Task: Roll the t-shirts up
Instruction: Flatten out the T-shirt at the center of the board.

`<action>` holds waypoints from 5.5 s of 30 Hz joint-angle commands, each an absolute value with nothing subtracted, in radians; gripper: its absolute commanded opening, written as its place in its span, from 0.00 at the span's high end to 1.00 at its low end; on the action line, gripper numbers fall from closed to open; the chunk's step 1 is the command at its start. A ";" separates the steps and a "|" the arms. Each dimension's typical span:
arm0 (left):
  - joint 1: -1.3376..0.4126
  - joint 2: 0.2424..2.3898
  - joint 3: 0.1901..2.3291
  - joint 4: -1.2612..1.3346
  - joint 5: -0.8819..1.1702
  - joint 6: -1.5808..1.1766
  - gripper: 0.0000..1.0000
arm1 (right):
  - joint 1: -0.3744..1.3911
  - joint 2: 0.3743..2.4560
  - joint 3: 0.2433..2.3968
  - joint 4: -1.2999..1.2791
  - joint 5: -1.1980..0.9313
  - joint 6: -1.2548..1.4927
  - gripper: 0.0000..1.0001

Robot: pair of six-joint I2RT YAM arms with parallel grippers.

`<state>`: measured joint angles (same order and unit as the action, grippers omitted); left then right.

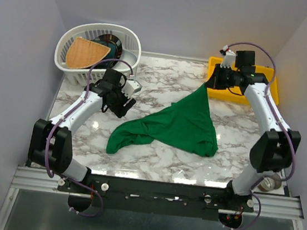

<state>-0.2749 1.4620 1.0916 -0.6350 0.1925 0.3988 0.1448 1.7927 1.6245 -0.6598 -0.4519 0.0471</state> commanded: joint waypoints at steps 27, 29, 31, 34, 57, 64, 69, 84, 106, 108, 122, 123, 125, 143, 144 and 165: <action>-0.364 1.560 1.152 -0.856 0.307 0.537 1.00 | 0.068 1.338 1.388 -0.586 -0.362 -0.063 1.00; -0.362 1.470 1.213 -0.877 0.299 0.560 1.00 | 0.034 1.333 1.446 -0.595 -0.360 -0.057 0.99; -0.360 1.352 1.273 -0.882 0.290 0.575 1.00 | 0.011 1.319 1.491 -0.610 -0.380 -0.052 1.00; -0.359 1.193 1.318 -0.848 0.272 0.600 1.00 | -0.018 1.258 1.551 -0.612 -0.422 -0.060 1.00; -0.353 0.802 1.197 -0.928 0.368 0.693 0.67 | -0.020 0.761 1.397 -0.612 -0.295 -0.072 1.00; -0.354 0.989 1.026 -0.896 0.377 0.641 0.35 | -0.021 0.894 1.129 -0.506 -0.222 -0.257 1.00; -0.356 1.130 0.980 -0.777 0.396 0.588 0.33 | -0.020 0.992 1.094 -0.633 -0.233 -0.293 1.00; -0.478 1.726 1.112 -0.394 0.342 0.264 0.29 | -0.020 1.057 1.069 -0.655 -0.310 -0.272 1.00; -0.532 1.672 1.028 -0.560 0.502 0.342 0.34 | -0.020 1.074 1.029 -0.638 -0.356 -0.249 1.00; -0.532 1.689 1.017 -0.555 0.503 0.341 0.35 | -0.020 1.081 1.029 -0.640 -0.362 -0.247 1.00; -0.542 1.688 1.095 -0.544 0.416 0.356 0.94 | -0.020 1.091 1.037 -0.574 -0.365 -0.233 1.00; -0.537 1.668 1.110 -0.555 0.410 0.365 1.00 | -0.020 1.098 1.051 -0.557 -0.357 -0.235 0.99; -0.531 1.600 1.159 -0.574 0.385 0.396 1.00 | -0.020 1.138 1.119 -0.487 -0.324 -0.250 1.00; -0.523 1.126 1.137 -1.073 0.413 0.799 0.53 | -0.032 1.036 1.234 -0.747 -0.630 -0.481 1.00; -0.523 1.126 1.132 -1.109 0.420 0.804 0.49 | -0.032 1.013 1.185 -0.785 -0.634 -0.507 0.99; -0.399 1.615 1.146 -0.621 0.161 0.364 0.35 | -0.032 1.094 1.032 -0.724 -0.545 -0.465 0.99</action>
<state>-0.4637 1.5703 1.0912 -0.6945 0.1974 0.5034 -0.0280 1.0794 0.9932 -0.7383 -0.5320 -0.4919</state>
